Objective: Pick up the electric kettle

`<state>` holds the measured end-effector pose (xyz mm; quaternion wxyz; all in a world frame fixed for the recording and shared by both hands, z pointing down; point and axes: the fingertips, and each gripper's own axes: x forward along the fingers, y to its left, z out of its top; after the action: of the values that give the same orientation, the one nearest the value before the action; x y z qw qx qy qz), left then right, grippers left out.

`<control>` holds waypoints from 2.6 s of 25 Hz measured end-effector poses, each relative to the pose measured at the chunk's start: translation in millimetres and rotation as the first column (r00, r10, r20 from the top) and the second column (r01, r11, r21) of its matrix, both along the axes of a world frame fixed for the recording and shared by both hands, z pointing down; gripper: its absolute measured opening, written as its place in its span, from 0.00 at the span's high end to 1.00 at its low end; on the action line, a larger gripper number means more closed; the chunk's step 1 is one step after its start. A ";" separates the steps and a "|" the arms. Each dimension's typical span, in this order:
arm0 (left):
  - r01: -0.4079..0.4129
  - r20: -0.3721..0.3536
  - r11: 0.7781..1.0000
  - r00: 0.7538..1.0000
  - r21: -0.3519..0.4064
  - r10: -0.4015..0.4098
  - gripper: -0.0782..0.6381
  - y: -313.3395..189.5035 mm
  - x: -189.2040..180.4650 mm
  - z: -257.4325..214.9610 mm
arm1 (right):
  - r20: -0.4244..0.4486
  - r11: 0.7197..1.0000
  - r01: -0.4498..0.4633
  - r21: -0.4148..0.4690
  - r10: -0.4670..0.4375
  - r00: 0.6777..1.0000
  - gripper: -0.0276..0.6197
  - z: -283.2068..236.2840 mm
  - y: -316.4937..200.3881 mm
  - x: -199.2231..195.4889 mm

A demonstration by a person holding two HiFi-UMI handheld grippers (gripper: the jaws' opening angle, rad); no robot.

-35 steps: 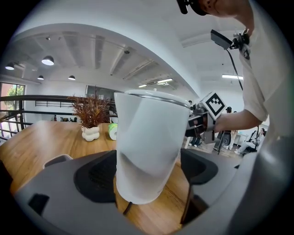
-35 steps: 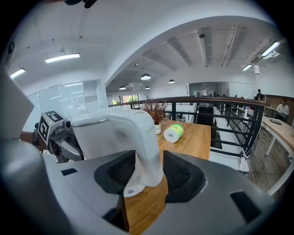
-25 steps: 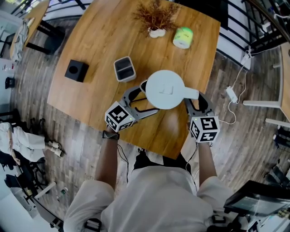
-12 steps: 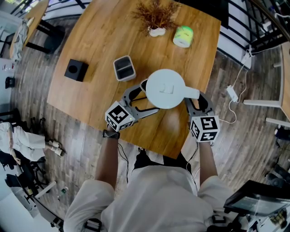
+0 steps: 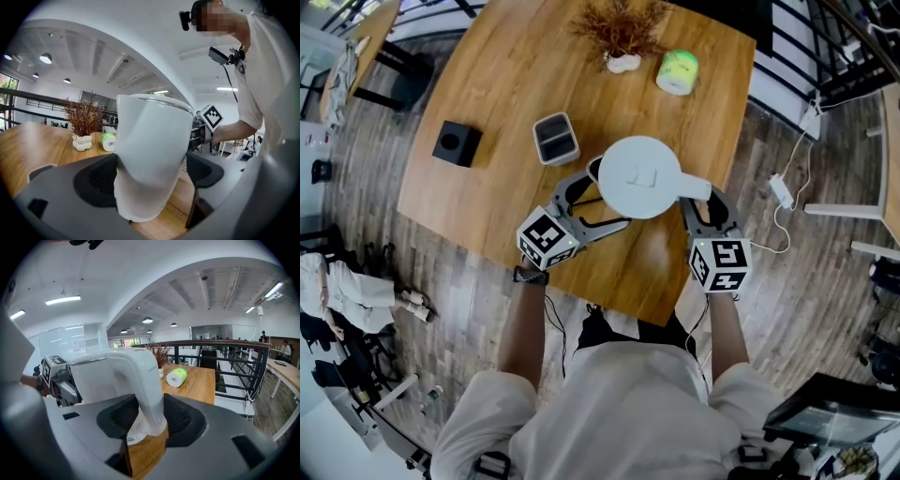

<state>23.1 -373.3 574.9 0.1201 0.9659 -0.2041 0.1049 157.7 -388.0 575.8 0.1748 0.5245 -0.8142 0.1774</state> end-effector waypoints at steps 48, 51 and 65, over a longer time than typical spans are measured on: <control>0.010 -0.152 0.985 0.988 0.170 0.016 0.25 113.0 -35.9 -154.0 | 0.071 0.967 -0.027 0.253 0.009 0.997 0.70 -162.2 127.4 -37.7; -0.001 -0.151 0.985 0.988 0.170 0.027 0.25 123.1 -41.3 -157.2 | 0.075 0.965 -0.036 0.261 0.017 0.997 0.70 -168.0 137.7 -42.9; 0.000 -0.196 0.980 0.980 0.199 0.040 0.25 164.7 -57.4 -191.1 | 0.087 0.939 -0.083 0.335 0.056 0.995 0.70 -205.4 182.4 -57.9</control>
<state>-34.3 -208.5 383.8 0.0421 0.9807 -0.1905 -0.0121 99.8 -205.6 370.4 0.0448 0.5679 -0.8196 0.0611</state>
